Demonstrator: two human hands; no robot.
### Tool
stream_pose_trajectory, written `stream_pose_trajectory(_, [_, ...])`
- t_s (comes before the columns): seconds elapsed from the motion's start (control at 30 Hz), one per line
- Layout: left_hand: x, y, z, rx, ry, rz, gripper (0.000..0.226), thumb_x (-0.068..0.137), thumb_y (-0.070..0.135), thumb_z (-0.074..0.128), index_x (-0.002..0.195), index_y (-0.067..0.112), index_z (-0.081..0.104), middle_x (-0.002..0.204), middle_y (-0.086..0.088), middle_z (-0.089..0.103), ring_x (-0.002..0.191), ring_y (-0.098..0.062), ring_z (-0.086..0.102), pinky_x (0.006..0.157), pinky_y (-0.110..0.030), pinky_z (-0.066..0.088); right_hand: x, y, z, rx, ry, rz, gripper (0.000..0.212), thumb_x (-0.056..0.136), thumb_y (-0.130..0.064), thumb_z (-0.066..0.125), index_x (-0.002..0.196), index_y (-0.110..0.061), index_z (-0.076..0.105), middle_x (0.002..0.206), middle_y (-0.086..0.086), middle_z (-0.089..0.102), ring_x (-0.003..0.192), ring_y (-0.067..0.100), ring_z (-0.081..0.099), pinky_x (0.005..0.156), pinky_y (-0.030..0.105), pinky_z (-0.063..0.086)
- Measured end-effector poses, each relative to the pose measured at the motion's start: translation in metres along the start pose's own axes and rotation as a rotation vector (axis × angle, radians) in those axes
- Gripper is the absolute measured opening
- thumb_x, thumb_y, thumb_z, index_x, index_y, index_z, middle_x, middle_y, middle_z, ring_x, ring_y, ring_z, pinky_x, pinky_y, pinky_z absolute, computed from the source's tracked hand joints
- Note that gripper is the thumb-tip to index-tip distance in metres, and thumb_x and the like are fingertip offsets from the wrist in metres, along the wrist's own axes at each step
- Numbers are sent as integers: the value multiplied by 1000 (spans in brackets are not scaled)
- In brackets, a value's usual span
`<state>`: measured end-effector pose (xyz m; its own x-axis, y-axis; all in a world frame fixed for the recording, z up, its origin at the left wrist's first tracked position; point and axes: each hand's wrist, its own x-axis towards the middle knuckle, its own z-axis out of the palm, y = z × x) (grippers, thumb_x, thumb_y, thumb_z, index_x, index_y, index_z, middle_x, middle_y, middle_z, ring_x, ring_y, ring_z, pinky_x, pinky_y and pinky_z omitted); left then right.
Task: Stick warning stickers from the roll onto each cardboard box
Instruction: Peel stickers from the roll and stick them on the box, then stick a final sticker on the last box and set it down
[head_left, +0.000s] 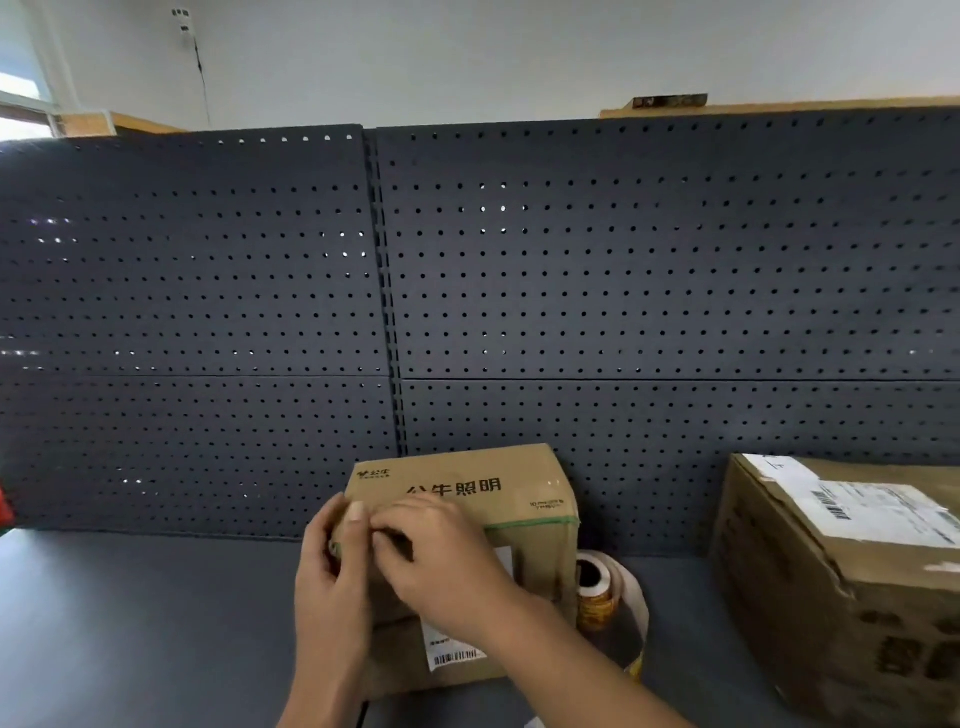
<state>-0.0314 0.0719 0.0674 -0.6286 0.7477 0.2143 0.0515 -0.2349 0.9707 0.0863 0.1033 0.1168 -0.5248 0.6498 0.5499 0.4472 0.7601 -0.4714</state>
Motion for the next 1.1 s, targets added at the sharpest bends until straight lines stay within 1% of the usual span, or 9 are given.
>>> stream_pose_trajectory(0.1, [6, 3, 4, 27, -4, -9, 29, 98, 51, 61, 126, 44, 64, 119, 8, 69, 111, -13, 66, 97, -44, 55, -12, 7, -13, 91, 28, 8, 27, 103, -27, 52, 119, -20, 73, 117, -8, 71, 116, 7, 54, 105, 29, 44])
stream_pose_trajectory(0.2, [8, 8, 6, 36, -2, 15, 27, 103, 40, 59, 129, 36, 63, 118, 17, 65, 111, -1, 60, 84, -22, 47, -36, 22, -27, 20, 92, -53, 31, 101, -25, 49, 117, -16, 74, 115, -8, 71, 118, 6, 55, 103, 30, 47])
stream_pose_trajectory(0.33, [3, 8, 9, 146, 12, 177, 33, 105, 37, 57, 137, 33, 57, 137, 11, 59, 130, -11, 54, 109, -39, 47, -67, 47, -41, -43, 203, -180, 27, 94, -6, 56, 115, -8, 74, 114, -2, 70, 118, 16, 59, 98, 33, 50])
stream_pose_trajectory(0.47, [-22, 13, 18, 333, 43, 679, 29, 102, 16, 54, 130, 13, 64, 148, -3, 50, 146, -25, 40, 120, -49, 34, -91, 69, -58, -116, 135, -241, 23, 93, -3, 57, 107, -7, 74, 104, -1, 70, 97, 20, 61, 79, 31, 51])
stream_pose_trajectory(0.6, [-55, 10, 33, 308, -231, 1164, 25, 90, 0, 52, 107, 10, 67, 117, -5, 70, 114, -29, 64, 102, -44, 47, -111, 100, -68, -104, -8, -136, 20, 91, -7, 58, 98, -15, 75, 96, -7, 70, 89, 14, 64, 73, 39, 53])
stream_pose_trajectory(0.67, [-69, 4, 39, 303, -476, 1110, 20, 89, 1, 53, 98, 10, 69, 100, 0, 71, 94, -21, 65, 83, -36, 52, -119, 108, -72, -108, -68, -100, 21, 90, -8, 58, 94, -20, 74, 90, -13, 65, 84, 9, 61, 78, 34, 51])
stream_pose_trajectory(0.77, [-90, -14, 49, 472, -739, 765, 8, 97, 21, 58, 103, 26, 60, 94, 10, 60, 82, -8, 56, 67, -31, 48, -130, 114, -79, -24, -243, -5, 19, 88, -6, 53, 85, -20, 65, 85, -15, 56, 83, 5, 56, 76, 29, 47])
stream_pose_trajectory(0.93, [-109, -52, 65, 798, -929, 481, 44, 86, 71, 61, 108, 36, 45, 108, 18, 49, 98, -2, 49, 80, -27, 47, -149, 132, -87, -22, -485, 209, 31, 81, -10, 48, 98, -18, 72, 94, -12, 63, 92, 4, 58, 83, 21, 48])
stream_pose_trajectory(1.1, [-102, -72, 73, 880, -945, 345, 41, 87, 50, 64, 120, 39, 44, 125, 21, 57, 114, -5, 57, 91, -31, 49, -157, 139, -93, -76, -575, 281, 51, 87, -16, 54, 136, -29, 63, 128, -8, 61, 122, 2, 47, 106, 23, 43])
